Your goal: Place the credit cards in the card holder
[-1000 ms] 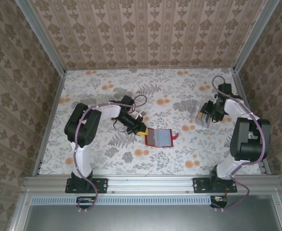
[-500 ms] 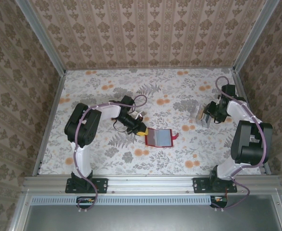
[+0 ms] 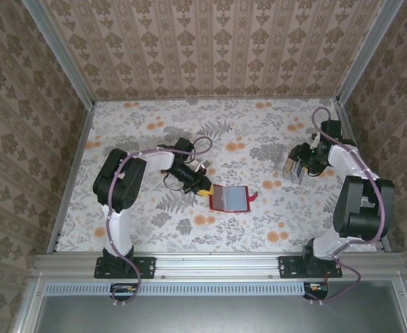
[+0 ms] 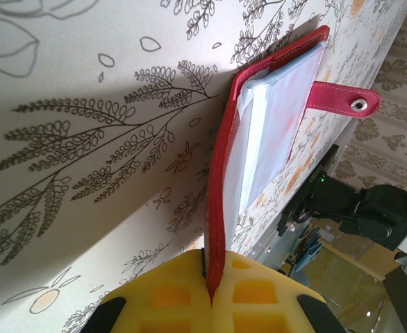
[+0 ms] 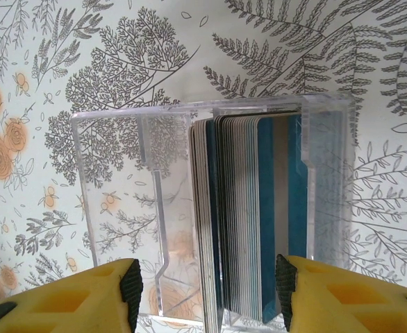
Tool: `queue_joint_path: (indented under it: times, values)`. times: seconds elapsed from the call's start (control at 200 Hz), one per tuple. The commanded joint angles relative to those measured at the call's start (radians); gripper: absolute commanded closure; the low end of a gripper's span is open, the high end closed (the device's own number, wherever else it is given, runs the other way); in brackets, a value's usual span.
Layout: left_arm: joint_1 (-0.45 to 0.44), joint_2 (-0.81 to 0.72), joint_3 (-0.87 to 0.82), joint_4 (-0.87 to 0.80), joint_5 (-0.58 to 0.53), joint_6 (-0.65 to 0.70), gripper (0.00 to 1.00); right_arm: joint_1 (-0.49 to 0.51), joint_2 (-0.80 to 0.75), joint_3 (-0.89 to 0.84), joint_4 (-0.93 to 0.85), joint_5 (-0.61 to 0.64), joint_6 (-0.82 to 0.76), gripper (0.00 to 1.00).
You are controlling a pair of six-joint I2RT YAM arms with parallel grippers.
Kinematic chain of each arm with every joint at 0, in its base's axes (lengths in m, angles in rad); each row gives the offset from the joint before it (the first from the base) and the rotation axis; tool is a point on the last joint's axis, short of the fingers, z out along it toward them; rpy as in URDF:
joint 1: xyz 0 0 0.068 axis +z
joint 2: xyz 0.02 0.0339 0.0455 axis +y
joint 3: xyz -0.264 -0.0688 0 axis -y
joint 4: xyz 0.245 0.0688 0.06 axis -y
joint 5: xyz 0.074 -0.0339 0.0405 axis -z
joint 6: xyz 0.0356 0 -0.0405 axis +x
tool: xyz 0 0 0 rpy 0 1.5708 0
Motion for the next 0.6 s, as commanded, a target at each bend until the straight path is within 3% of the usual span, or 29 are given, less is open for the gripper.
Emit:
queue_joint_path:
  times: [0.0, 0.155, 0.35, 0.59]
  values:
    - [0.002, 0.007, 0.003, -0.007, 0.012, 0.003, 1.00, -0.003, 0.066, 0.021, 0.005, -0.002, -0.004, 0.42]
    - [0.001, 0.009, 0.011, -0.017, 0.012, 0.009, 1.00, -0.007, 0.105, 0.013, -0.018, 0.060, -0.023, 0.42]
    - [0.001, 0.016, 0.009, -0.020, 0.016, 0.012, 1.00, -0.016, 0.046, -0.004, -0.027, 0.090, -0.021, 0.46]
    - [0.002, 0.015, 0.010, -0.019, 0.015, 0.013, 1.00, -0.023, -0.014, -0.006, -0.035, 0.147, -0.002, 0.58]
